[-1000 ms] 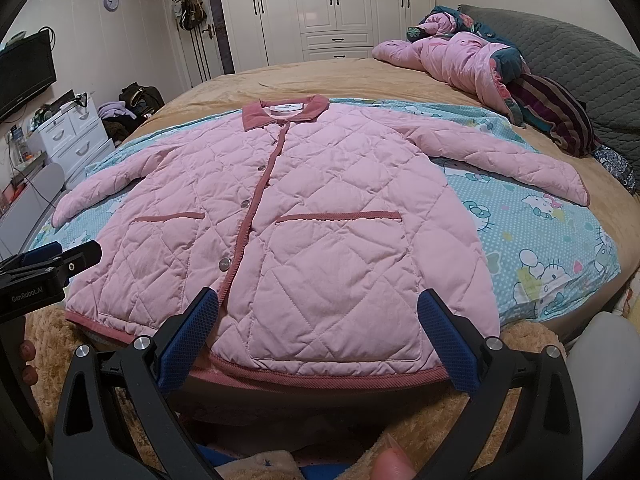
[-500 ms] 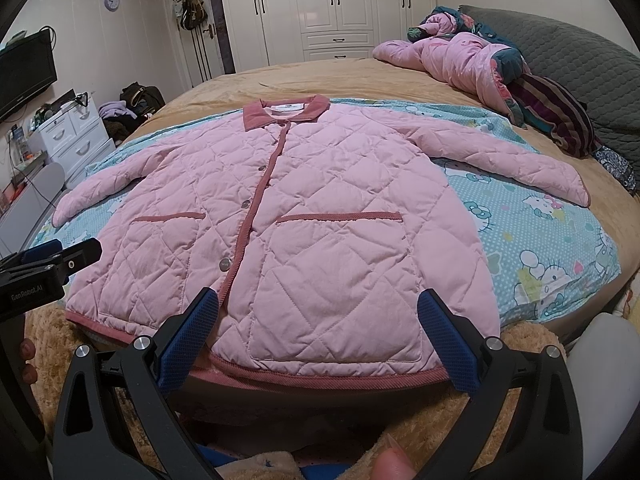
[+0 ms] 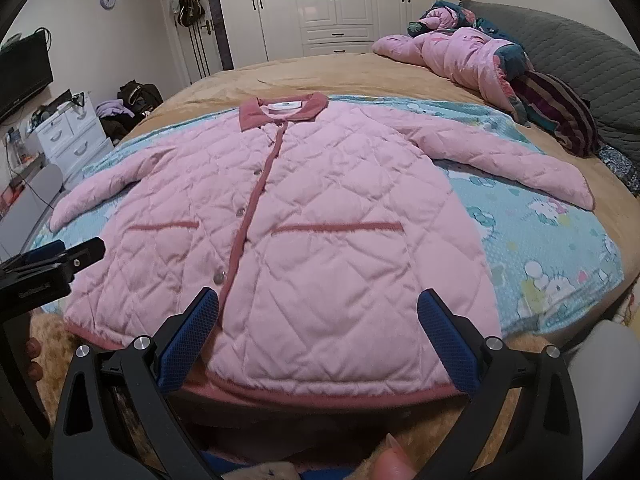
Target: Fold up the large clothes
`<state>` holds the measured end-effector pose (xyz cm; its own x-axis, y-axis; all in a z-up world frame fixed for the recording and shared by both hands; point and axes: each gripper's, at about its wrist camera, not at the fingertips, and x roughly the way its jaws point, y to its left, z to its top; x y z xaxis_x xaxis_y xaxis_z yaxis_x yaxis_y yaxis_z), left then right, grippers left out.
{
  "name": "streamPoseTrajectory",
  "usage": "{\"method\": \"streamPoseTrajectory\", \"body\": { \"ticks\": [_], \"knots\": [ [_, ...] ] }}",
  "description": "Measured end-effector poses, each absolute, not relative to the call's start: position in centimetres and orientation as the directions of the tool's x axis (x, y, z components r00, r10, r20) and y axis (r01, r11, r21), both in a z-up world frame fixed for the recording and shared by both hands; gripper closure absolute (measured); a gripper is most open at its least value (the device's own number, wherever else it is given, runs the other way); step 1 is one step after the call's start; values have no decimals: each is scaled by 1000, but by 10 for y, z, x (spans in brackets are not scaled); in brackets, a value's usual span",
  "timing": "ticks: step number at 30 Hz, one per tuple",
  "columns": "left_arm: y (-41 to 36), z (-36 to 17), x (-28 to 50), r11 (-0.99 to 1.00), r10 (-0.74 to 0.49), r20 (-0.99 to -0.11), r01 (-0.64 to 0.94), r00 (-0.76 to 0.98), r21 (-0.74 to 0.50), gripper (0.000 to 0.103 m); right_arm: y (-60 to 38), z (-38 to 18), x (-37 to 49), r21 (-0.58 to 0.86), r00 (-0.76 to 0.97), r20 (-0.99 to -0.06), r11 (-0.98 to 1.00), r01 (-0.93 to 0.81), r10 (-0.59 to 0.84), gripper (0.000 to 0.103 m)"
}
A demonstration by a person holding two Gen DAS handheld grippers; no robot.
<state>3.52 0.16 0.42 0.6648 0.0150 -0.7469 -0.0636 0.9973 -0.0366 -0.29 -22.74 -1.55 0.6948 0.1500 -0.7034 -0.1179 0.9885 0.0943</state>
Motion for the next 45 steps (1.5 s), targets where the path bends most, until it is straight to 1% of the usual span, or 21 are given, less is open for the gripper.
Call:
{"method": "streamPoseTrajectory", "body": {
  "ticks": [12,18,29,37,45],
  "knots": [
    [7,17,93,995,27,-738,-92,675,-48,9,-218,11,61,97,694,-697,982,-160,182,4],
    [5,24,126,994,17,-738,-92,675,-60,9,-224,24,95,115,699,-690,983,-146,185,4],
    [-18,38,189,996,-33,-731,-42,682,-84,9,-246,35,151,135,709,-685,986,-101,167,4],
    [-37,33,232,997,-22,-744,-38,668,-64,9,-284,27,190,154,711,-695,988,4,106,4],
    [-65,9,281,998,-58,-772,12,633,-65,9,-355,2,226,191,699,-715,962,194,1,4]
  ]
}}
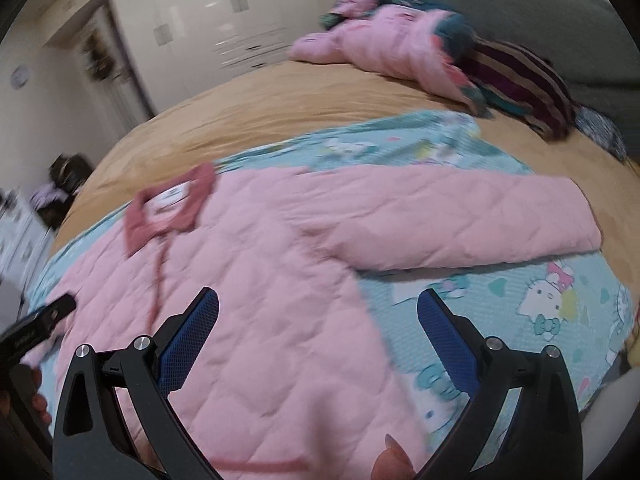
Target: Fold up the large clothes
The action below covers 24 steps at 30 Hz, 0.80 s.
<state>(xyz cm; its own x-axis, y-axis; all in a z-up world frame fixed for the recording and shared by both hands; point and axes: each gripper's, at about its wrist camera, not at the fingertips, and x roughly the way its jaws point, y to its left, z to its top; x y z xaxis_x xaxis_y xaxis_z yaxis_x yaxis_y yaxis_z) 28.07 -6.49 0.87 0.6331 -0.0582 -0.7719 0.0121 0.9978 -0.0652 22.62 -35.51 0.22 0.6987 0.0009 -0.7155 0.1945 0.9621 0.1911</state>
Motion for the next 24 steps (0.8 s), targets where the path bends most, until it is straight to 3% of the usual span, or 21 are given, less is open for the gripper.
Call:
{"method": "streamPoseTrajectory", "body": {
  "ticks": [9,24],
  "knots": [
    [-89,-17,322,998,-60,-788,33,612,-51,9,-454,-40,264,225,641,-754,859,460,-146,4],
    [-92,-38,365,1000,-4,-801,-2,599,-6,9,-589,-106,280,340,519,-823,530,777,-232,4]
  ]
}}
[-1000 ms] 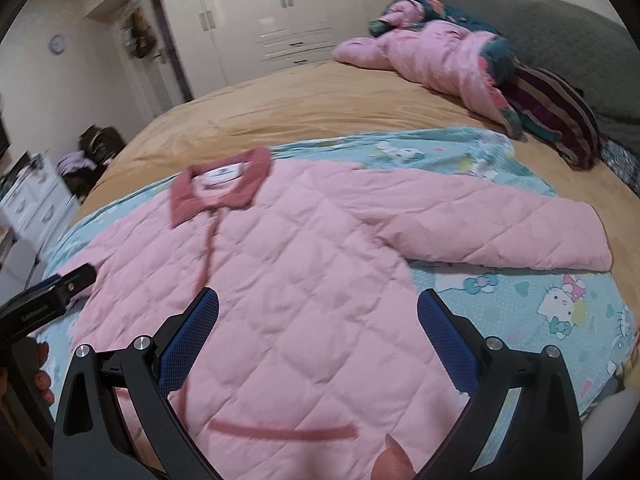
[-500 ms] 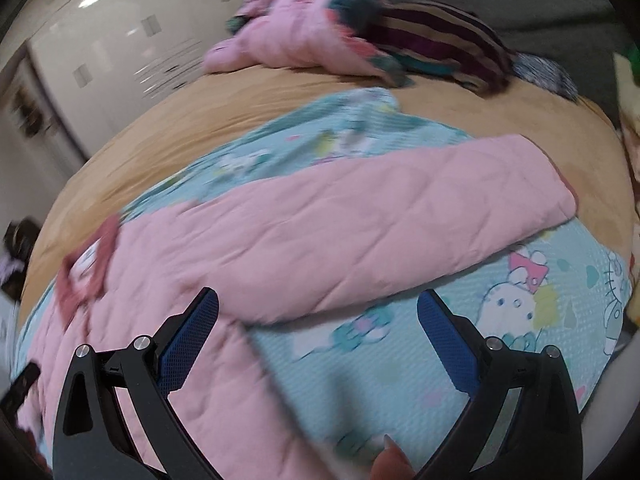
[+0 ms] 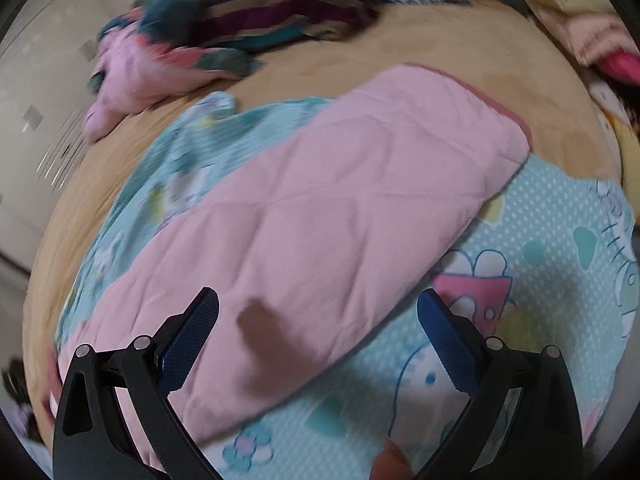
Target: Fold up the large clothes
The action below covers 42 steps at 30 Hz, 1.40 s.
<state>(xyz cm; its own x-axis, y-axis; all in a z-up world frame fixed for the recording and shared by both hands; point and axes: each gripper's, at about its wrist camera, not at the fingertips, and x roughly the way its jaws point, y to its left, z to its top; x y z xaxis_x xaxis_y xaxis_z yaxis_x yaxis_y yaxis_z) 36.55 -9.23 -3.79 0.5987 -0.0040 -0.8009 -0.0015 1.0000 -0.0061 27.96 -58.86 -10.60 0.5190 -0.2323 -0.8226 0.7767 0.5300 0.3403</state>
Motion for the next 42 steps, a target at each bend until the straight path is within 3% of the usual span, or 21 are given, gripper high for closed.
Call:
{"method": "streamPoseTrajectory", "body": {
  "ticks": [4,9,10,11,13,14,17,32,42],
  "knots": [
    [-88,-37,368,1000,-7,-801,-13,598,-18,9,-619,-124,282,404,533,-818,444,799,-215,4],
    [-84,-37,366,1000,-12,-804,-13,594,-25,9,-648,-133,280,548,639,-738,359,755,-217,8],
    [-83,-36,366,999,-16,-807,-12,591,-29,9,-652,-133,280,563,649,-727,347,750,-224,20],
    [-82,-36,366,999,-19,-808,-11,589,-32,9,-654,-132,281,564,648,-725,339,753,-231,41],
    [-80,-32,366,999,-17,-806,-13,591,-31,9,-660,-131,281,595,672,-705,328,734,-225,66],
    [-79,-29,366,999,-18,-803,-13,595,-33,9,-662,-130,282,614,690,-691,329,717,-213,74],
    [-75,-19,366,999,-18,-795,-18,606,-36,9,-661,-108,280,657,755,-625,391,645,-197,81],
    [-52,47,352,994,-44,-741,-42,670,-97,9,-555,67,305,596,942,-335,773,215,-4,85],
    [-8,84,340,983,-66,-706,-77,705,-169,9,-472,127,323,522,954,-281,851,59,107,86]
  ]
}}
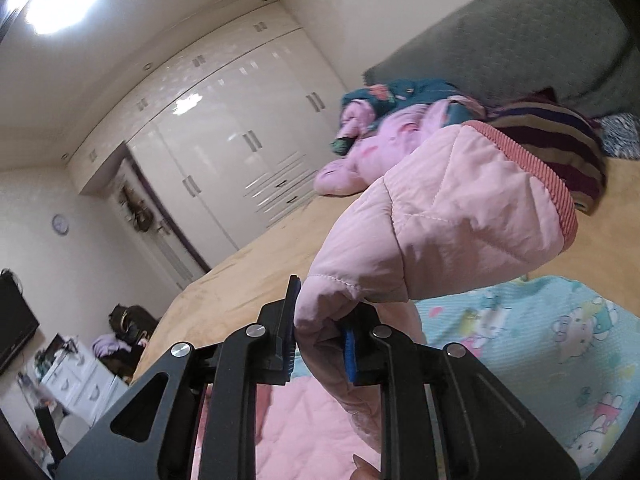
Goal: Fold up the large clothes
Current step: 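Grasp the sleeve cuff with the right tool and fold it across the jacket front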
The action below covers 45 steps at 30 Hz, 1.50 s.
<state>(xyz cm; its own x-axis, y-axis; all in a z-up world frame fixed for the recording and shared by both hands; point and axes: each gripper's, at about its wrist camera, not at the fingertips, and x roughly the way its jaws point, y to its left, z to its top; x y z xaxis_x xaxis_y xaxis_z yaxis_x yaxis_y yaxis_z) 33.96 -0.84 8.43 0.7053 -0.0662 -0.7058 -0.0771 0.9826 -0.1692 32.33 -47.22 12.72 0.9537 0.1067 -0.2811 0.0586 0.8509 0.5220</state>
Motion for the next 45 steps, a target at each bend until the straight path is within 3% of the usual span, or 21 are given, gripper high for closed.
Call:
{"method": "streamPoseTrajectory", "body": {
  "ticks": [5,15,22,28,40,42,43,44,45],
  "knots": [
    [17,99,332,965,-125,-680,-70,722,-252,9,-430,144,332,478,946,-281,878,-6,160,86],
    [51,107,318,955,-171,-655,-38,736,-293,9,-344,145,334,377,912,-314,916,-134,263,86],
    [79,84,306,947,-162,-685,-83,710,-311,9,-273,109,333,304,851,-385,919,-250,358,86],
    [99,69,298,940,-155,-702,-115,695,-322,9,-220,75,328,337,795,-445,900,-277,412,86],
    [120,40,286,917,-185,-705,-138,684,-375,9,-147,-3,322,273,714,-582,921,-278,388,83],
    [115,31,287,915,-205,-710,-125,674,-383,9,-143,-19,318,277,702,-595,920,-277,390,81],
    [112,25,288,913,-219,-714,-118,665,-390,9,-142,-25,317,282,694,-602,918,-278,395,74],
    [109,21,290,911,-231,-718,-114,656,-397,9,-141,-33,315,297,681,-607,912,-283,409,60],
    [106,17,292,905,-248,-723,-112,645,-411,9,-141,-37,314,311,669,-611,906,-288,423,51]
  ]
}}
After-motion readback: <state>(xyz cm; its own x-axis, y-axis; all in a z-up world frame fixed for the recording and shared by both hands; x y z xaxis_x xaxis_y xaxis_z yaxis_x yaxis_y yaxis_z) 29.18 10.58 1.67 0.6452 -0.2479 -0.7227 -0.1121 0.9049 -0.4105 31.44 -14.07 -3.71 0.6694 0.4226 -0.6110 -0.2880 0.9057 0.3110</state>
